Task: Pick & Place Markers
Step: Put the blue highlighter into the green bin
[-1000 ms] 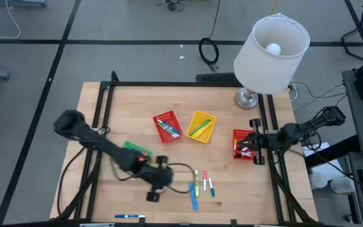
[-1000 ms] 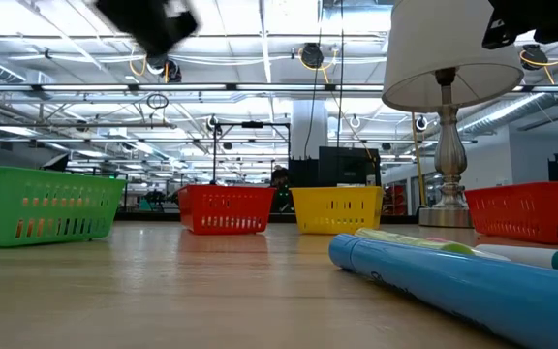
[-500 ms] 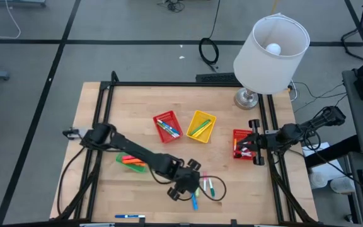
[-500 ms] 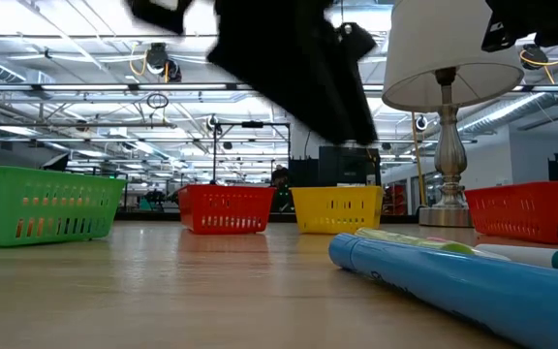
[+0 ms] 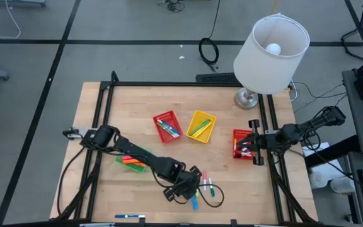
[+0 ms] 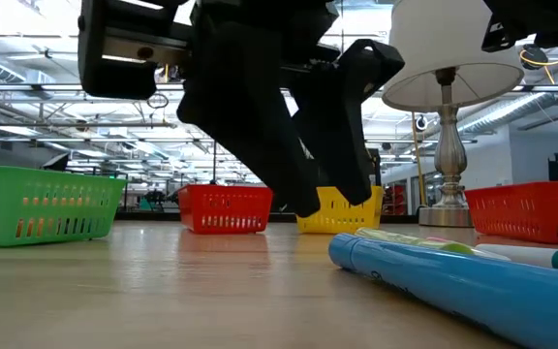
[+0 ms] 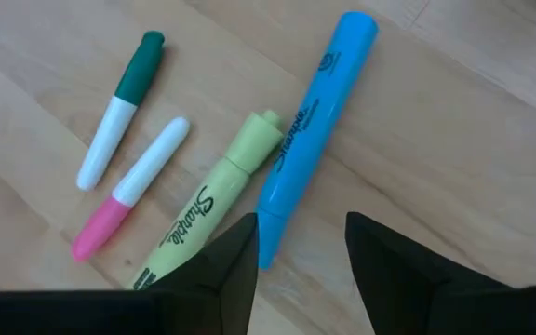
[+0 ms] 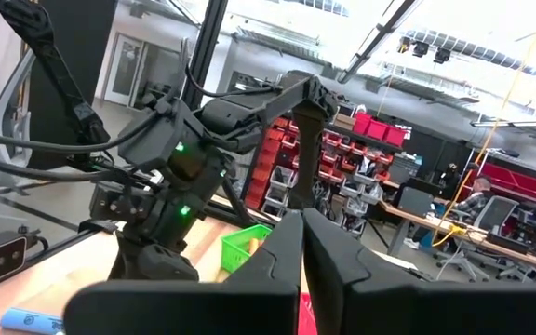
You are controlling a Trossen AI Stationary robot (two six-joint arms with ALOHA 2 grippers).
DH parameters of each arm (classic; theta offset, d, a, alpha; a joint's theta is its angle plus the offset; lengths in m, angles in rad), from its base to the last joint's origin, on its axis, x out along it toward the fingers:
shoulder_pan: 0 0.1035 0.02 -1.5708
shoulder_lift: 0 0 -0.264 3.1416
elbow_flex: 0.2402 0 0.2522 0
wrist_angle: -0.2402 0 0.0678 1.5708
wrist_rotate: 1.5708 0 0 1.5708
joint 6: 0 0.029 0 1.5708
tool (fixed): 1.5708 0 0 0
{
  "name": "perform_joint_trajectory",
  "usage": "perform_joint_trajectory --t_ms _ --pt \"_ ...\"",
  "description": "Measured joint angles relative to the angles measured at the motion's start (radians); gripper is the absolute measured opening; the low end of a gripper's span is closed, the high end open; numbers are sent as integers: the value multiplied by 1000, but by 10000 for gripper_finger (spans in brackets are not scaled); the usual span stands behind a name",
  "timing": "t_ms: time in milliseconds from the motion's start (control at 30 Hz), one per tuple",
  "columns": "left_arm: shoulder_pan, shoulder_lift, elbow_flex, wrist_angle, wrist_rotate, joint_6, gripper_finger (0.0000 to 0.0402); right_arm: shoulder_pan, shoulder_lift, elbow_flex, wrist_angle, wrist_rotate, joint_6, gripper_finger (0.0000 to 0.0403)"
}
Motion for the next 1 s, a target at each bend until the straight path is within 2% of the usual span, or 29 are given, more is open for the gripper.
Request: perform_joint_trajectory --t_ms 500,1000 --pt "-21 0 0 83 -20 117 170 0 0 0 0 0 49 0" --pt "11 56 -2 49 -27 209 170 0 -1 -28 14 0 49 0"
